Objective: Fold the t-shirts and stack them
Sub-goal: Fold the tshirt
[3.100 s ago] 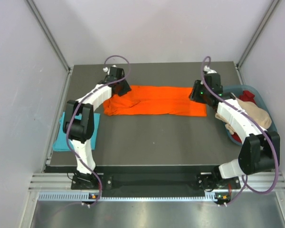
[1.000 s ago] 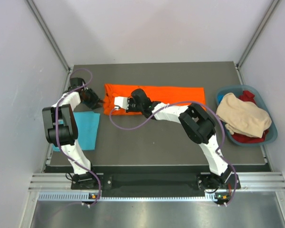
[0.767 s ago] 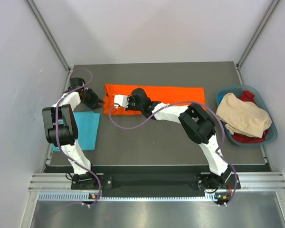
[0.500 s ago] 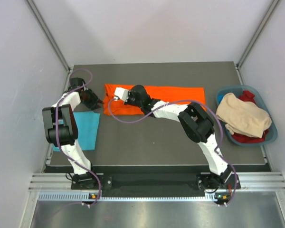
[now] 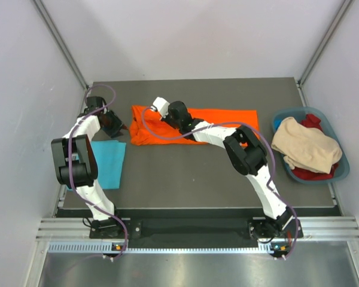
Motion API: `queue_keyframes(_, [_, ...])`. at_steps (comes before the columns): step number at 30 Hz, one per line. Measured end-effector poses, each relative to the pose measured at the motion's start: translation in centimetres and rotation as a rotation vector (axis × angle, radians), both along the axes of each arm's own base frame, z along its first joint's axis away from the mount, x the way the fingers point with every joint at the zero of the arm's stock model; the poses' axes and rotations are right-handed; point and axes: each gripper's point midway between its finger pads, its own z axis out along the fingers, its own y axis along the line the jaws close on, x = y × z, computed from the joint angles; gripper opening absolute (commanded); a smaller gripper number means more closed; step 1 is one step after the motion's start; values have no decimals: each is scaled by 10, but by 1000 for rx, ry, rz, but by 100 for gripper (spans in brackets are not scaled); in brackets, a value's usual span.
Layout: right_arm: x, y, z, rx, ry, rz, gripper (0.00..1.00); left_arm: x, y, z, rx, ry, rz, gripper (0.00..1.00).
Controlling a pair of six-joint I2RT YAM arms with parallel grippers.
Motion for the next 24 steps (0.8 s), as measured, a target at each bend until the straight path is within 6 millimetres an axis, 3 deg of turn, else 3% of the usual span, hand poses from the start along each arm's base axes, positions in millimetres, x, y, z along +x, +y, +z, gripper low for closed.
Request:
queue_keyframes(8, [10, -15, 1, 29, 26, -139, 1, -1, 1, -1, 7, 6, 2, 44])
queue_keyframes(15, [12, -33, -5, 39, 61, -259, 29, -2, 2, 4, 22, -8, -13, 44])
queue_keyframes(21, [9, -43, 0, 80, 100, -322, 34, -20, -7, 9, 28, -15, -39, 44])
queue_keyframes(24, [3, -48, 19, 132, 127, -344, 34, -31, -19, 7, 11, -12, -70, 44])
